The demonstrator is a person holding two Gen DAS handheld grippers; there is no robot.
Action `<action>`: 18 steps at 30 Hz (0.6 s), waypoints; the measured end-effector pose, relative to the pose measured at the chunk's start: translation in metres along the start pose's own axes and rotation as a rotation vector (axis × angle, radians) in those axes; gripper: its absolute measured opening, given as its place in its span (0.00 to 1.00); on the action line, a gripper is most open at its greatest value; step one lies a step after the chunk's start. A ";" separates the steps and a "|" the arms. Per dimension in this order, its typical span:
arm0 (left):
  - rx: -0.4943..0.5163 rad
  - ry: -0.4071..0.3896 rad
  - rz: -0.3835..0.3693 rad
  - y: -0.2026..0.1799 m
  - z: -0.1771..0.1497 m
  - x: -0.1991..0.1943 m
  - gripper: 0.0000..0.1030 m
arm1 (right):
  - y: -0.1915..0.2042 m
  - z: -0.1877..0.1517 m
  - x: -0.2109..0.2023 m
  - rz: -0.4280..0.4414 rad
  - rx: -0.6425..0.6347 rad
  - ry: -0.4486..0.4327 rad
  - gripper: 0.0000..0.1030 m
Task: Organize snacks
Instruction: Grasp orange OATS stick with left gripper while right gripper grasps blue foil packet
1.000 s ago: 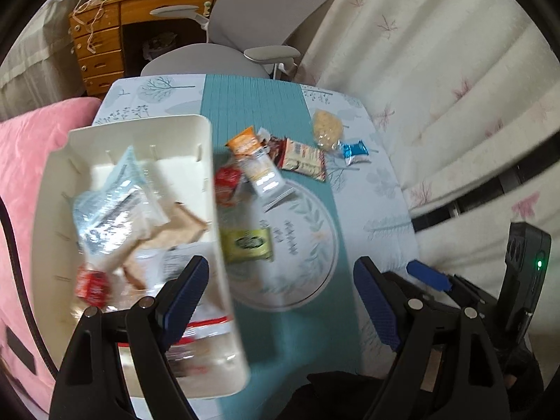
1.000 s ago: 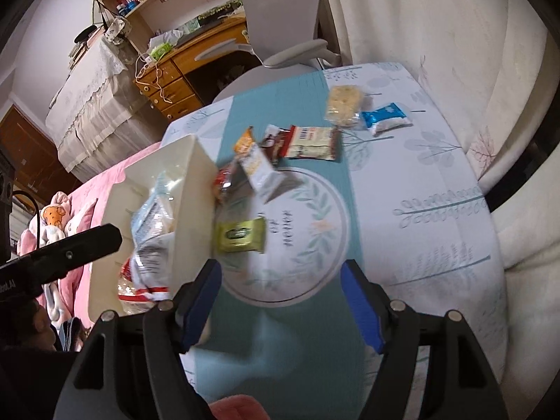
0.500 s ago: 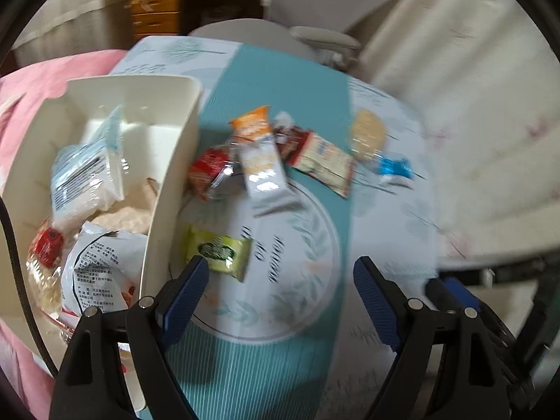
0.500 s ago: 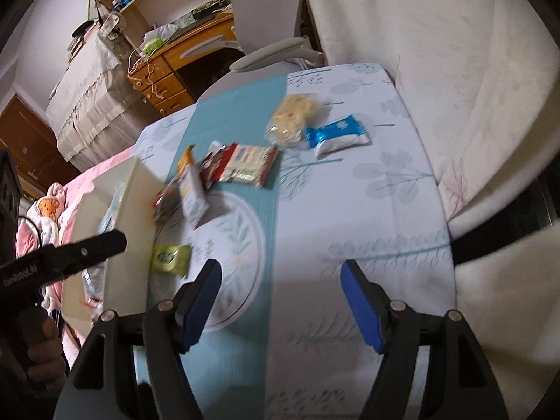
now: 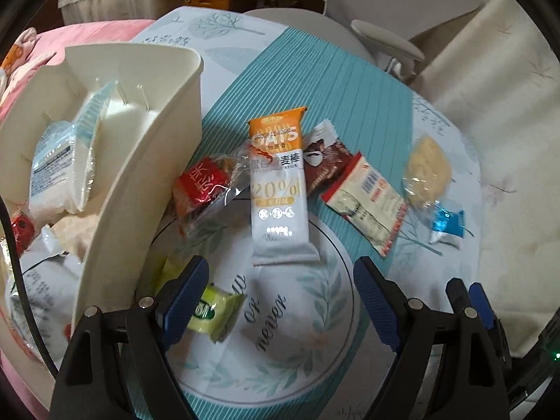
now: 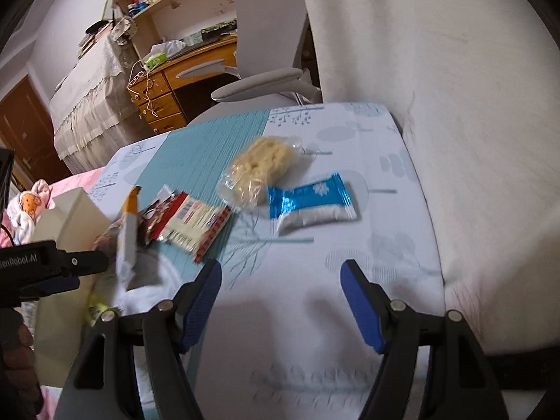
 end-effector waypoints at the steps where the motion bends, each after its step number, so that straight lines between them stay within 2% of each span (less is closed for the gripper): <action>1: -0.004 0.004 0.001 0.000 0.001 0.005 0.81 | 0.001 0.001 0.007 -0.003 -0.017 -0.012 0.69; 8: -0.042 0.001 0.020 -0.001 0.009 0.029 0.81 | 0.003 0.011 0.033 -0.061 -0.091 -0.114 0.69; 18: -0.064 -0.015 0.050 0.002 0.014 0.048 0.73 | -0.005 0.026 0.057 -0.092 -0.070 -0.119 0.69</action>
Point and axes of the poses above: each gripper's, at about its wrist camera, not at the fingertips, and x roughly the way its jaws point, y to its left, z to its top, the point moved 3 cm from there along x, roughly the way its jaws point, and after that the axes turned 13 degrees about x, right-handed, at the moved point
